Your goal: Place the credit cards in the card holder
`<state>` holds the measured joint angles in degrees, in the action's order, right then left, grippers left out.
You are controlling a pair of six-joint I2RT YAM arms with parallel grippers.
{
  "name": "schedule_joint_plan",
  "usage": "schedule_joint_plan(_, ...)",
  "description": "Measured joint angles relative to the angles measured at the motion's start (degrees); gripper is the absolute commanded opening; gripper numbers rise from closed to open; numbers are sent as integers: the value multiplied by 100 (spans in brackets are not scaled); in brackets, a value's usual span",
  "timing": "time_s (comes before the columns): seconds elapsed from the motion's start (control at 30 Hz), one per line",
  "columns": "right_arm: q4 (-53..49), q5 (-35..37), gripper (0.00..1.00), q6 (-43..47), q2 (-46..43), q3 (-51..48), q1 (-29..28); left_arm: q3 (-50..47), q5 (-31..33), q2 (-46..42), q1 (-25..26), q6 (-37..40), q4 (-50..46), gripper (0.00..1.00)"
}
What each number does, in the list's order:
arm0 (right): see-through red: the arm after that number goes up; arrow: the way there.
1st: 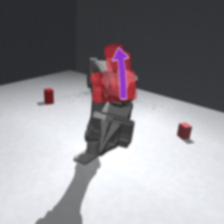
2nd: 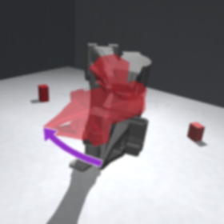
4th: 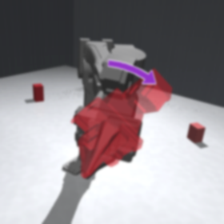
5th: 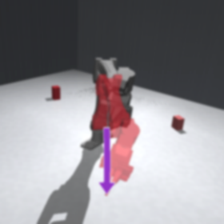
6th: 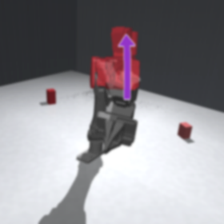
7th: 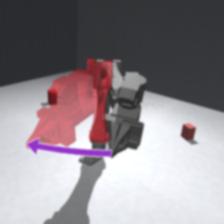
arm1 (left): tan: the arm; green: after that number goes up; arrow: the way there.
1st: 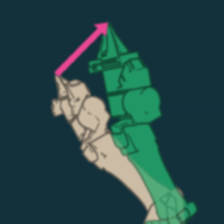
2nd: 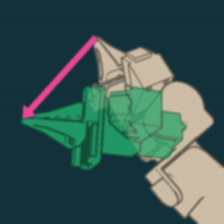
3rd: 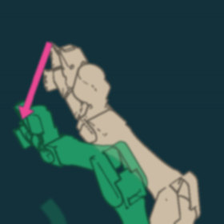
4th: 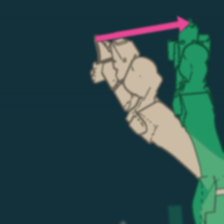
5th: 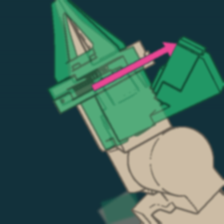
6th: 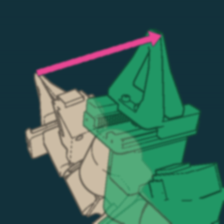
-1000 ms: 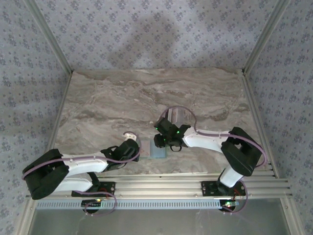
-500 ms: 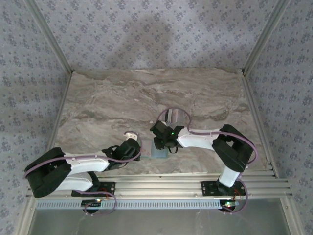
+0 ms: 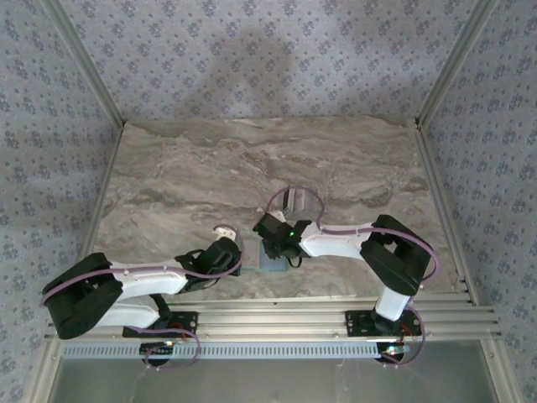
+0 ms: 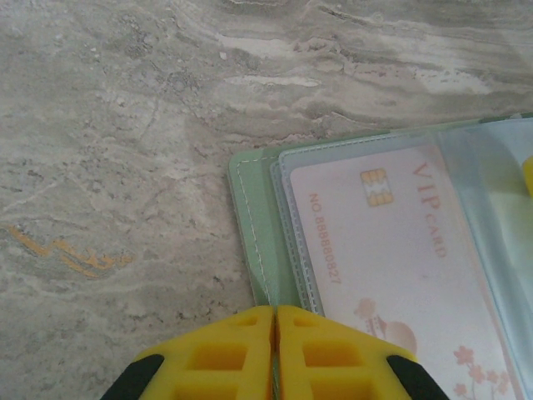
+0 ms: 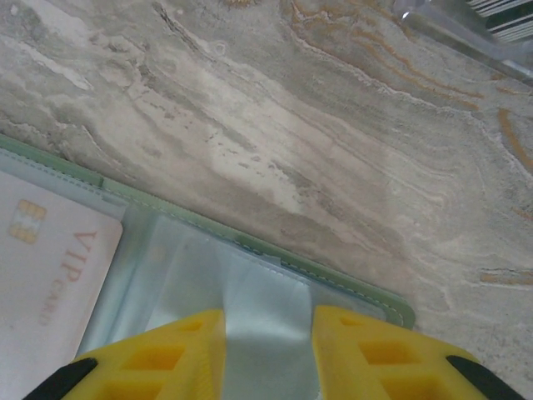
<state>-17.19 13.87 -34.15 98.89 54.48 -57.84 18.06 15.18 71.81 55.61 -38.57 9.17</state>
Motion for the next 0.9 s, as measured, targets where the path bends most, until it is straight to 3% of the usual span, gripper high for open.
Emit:
schedule_joint_plan(0.3, 116, 160, 14, -90, 61, 22, -107, 13, 4, 35, 2, 13, 7, 9)
schedule_joint_plan(0.43, 162, 155, 0, -131, 42, 11, -131, 13, 7, 37, 7, 15, 7, 9)
schedule_joint_plan(0.9, -107, 179, 0, -83, -26, 94, -118, 275, 214, 555, 341, 9, 315, 8)
